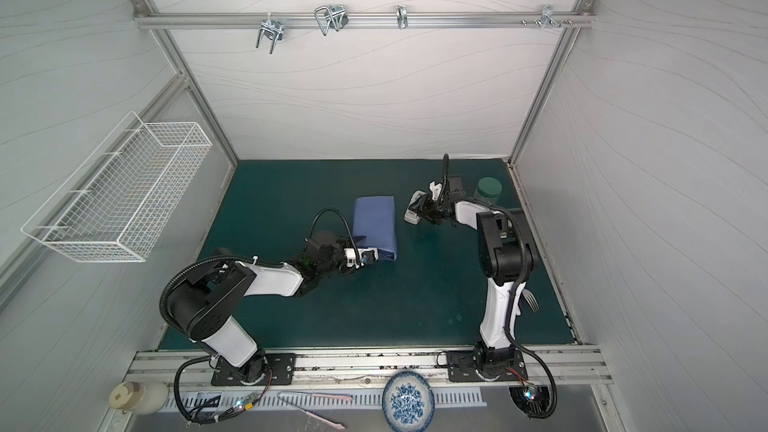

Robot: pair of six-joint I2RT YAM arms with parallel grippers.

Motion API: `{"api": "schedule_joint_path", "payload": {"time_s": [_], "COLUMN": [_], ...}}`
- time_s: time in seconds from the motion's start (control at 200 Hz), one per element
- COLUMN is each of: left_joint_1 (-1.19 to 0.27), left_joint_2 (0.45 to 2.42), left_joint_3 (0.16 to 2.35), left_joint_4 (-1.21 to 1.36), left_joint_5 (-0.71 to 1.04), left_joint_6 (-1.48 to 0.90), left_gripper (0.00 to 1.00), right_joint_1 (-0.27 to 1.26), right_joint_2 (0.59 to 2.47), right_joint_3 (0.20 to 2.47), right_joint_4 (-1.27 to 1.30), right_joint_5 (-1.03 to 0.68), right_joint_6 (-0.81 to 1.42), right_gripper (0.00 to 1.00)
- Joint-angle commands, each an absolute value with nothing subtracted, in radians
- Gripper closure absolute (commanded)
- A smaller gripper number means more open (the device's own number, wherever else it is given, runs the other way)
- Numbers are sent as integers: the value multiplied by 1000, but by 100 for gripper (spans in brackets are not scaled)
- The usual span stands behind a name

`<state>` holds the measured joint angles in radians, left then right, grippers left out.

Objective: Wrap the gift box in paper

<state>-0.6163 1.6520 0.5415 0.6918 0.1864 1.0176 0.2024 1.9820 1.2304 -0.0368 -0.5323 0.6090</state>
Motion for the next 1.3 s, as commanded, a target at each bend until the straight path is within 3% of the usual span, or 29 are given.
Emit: {"api": "schedule_joint_path", "payload": {"time_s": [0.0,1.296], "left_joint_1": [-620,-618], "left_joint_2": [1686,1686], "left_joint_3": [551,557], "left_joint_4": [596,582], "left_joint_5": [177,159], "left_joint_6": [1014,1011], "left_gripper": [38,38], "right_joint_1": [192,181], "right_joint_2": [2019,2020], "right_joint_3": [1254,1129], "right_joint_4": [-22,269], "right_joint_5": [-547,-658], "right_joint_6": [630,962], "right_gripper": [55,98]}}
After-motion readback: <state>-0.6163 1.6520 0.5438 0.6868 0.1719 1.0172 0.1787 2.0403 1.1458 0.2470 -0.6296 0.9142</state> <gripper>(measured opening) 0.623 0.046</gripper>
